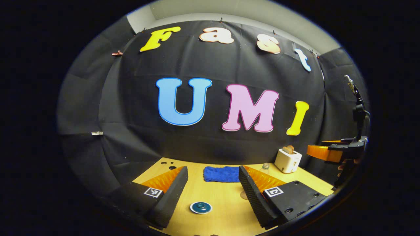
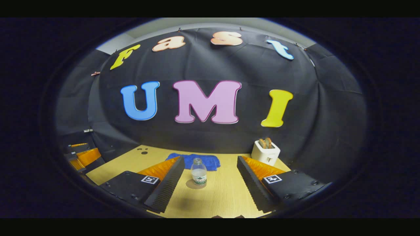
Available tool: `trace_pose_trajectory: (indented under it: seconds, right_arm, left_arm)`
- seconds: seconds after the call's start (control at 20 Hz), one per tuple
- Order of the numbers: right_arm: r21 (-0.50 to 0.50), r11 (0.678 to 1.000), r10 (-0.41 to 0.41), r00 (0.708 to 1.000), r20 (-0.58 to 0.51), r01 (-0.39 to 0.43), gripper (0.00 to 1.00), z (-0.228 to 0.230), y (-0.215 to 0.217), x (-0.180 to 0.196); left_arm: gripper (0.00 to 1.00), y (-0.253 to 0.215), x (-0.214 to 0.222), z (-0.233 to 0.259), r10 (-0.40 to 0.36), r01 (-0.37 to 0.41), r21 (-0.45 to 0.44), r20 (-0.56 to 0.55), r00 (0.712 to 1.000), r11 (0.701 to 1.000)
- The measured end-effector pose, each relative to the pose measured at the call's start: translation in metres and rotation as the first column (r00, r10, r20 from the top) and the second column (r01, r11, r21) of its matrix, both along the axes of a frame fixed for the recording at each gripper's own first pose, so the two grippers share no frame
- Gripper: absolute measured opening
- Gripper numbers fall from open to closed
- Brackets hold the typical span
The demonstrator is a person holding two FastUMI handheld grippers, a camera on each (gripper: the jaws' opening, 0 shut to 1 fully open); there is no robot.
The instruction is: Open the teacup lid with one hand, grasp the water bottle and pour water into the teacup with the other hand; after pouring, place the water bottle on the coaster and then close the teacup lid.
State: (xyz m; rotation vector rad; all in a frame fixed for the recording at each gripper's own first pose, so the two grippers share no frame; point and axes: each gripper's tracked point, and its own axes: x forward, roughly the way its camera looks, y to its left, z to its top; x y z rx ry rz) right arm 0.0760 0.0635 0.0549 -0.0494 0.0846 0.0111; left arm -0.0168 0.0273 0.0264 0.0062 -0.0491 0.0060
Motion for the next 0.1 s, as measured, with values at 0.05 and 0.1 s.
trace_pose_trajectory:
  seconds: [0.05, 0.1]
  right_arm:
    - [0.024, 1.000, 0.004, 1.000, 0.005, -0.004, 0.96, -0.0001, 0.0026, -0.0070]
    - [0.030, 0.999, 0.015, 1.000, -0.001, -0.015, 1.00, -0.0047, 0.0053, -0.0147]
  left_arm:
    - [0.98, -0.0005, -0.0078, 0.0001, 0.006, -0.006, -0.012, 0.004, 1.000, 1.000]
    - [0.98, 0.0013, -0.0143, -0.0038, 0.022, -0.022, -0.021, 0.005, 1.000, 1.000]
